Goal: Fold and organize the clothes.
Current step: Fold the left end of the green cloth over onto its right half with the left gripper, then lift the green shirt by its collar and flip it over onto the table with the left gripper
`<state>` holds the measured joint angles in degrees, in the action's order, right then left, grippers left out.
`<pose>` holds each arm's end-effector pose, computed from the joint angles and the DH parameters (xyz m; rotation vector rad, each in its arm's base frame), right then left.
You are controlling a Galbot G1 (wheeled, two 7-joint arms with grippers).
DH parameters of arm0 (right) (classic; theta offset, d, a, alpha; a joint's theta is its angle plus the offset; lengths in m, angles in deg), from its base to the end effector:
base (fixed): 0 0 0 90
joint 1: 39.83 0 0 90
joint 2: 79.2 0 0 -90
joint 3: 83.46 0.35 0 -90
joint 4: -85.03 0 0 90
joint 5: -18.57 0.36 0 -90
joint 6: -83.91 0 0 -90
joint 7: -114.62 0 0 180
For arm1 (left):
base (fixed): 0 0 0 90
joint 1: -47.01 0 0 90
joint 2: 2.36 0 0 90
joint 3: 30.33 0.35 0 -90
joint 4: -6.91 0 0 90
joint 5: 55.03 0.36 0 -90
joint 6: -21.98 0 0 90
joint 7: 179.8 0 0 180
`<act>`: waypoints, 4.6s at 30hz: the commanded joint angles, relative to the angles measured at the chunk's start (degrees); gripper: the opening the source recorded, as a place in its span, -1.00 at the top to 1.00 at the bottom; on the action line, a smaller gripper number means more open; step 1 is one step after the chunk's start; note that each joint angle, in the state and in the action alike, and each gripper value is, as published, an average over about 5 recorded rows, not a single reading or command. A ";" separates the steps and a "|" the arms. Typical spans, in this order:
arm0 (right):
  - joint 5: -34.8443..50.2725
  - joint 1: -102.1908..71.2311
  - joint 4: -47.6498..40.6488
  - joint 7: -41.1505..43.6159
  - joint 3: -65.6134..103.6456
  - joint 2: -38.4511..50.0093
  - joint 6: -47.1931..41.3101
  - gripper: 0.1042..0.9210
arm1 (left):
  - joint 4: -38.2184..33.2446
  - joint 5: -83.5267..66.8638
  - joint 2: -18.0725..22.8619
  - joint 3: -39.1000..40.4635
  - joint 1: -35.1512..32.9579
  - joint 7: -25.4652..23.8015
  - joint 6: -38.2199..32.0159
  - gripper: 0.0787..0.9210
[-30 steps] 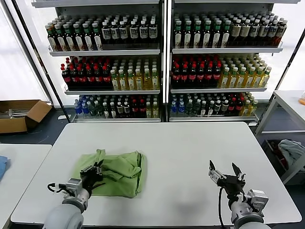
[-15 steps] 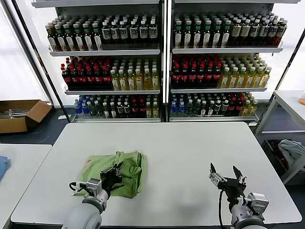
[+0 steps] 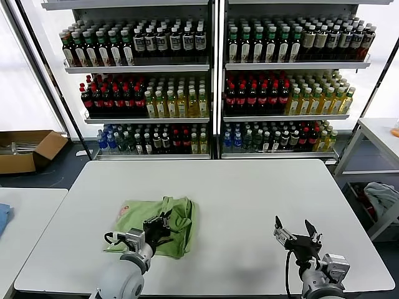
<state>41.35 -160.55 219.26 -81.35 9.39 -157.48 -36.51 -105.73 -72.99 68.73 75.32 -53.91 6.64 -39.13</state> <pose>0.1734 -0.0326 -0.2126 -0.1361 -2.8048 -0.1654 0.2708 -0.0163 -0.2855 -0.3765 -2.7202 -0.0616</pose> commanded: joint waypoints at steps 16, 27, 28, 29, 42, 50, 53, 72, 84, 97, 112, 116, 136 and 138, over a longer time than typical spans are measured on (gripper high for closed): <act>-0.45 0.56 -1.02 -0.14 -1.17 -0.13 0.50 -0.76 | -8.98 -27.86 4.38 1.67 -1.99 6.16 2.52 -0.01; -0.78 2.20 -2.36 -0.12 -3.08 0.07 0.65 -0.76 | -8.58 -9.85 -3.43 -10.77 -2.56 3.87 -5.47 -0.71; -0.77 2.40 -2.49 -0.14 -3.20 0.15 0.63 -0.76 | -7.31 -7.27 -4.09 -11.91 -3.00 3.44 -6.12 -0.74; -0.74 2.58 -2.63 -0.16 -3.27 0.23 0.61 -0.76 | -6.06 -5.37 -4.72 -12.90 -3.38 2.99 -6.77 -0.75; -0.12 4.99 -3.74 -1.47 -3.44 0.68 -0.31 -0.76 | 2.22 -7.52 -8.46 -19.03 -6.33 0.48 -6.99 -0.77; 0.07 5.18 -3.43 -1.58 -3.63 0.67 -0.76 -0.76 | 5.50 -10.27 -7.61 -18.68 -6.69 -0.79 -6.59 -0.77; 0.08 5.04 -3.31 -1.60 -3.58 0.68 -0.79 -0.76 | 6.06 -11.46 -7.34 -18.45 -6.52 -1.01 -6.37 -0.77; -0.02 3.48 -2.42 -1.62 -3.48 0.50 -0.57 -0.76 | 10.80 -12.33 -7.00 -16.39 -5.25 -4.42 -6.37 -0.77; -0.13 3.68 -2.58 -1.64 -3.65 0.45 -0.43 -0.76 | 10.78 -13.78 -6.79 -16.26 -5.75 -5.38 -6.50 -0.22; -0.02 3.84 -3.16 -1.70 -3.69 0.57 -0.28 -0.76 | 10.24 -11.54 -5.92 -16.15 -6.00 -6.09 -9.45 0.66; 0.35 6.24 -4.83 -1.90 -4.89 1.24 -0.48 -0.76 | 11.92 -18.83 -17.20 -34.22 -8.52 -6.41 -11.62 0.91; 0.71 7.04 -5.44 -1.93 -5.47 1.39 -0.54 -0.76 | 17.87 -20.99 -26.13 -42.32 -9.05 -7.49 -12.24 0.91; 0.68 6.04 -5.58 -2.13 -5.02 0.77 -0.32 -0.76 | 17.80 -17.31 -25.70 -36.48 -6.04 -8.57 -12.24 0.91; 0.51 5.68 -5.31 -2.18 -4.72 0.61 -0.32 -0.76 | 13.72 -17.36 -22.91 -33.70 -6.41 -7.28 -11.60 0.91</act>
<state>42.09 -154.54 213.70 -83.46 4.34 -156.70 -36.88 -84.28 -90.69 41.07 36.48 -60.57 -2.09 -51.82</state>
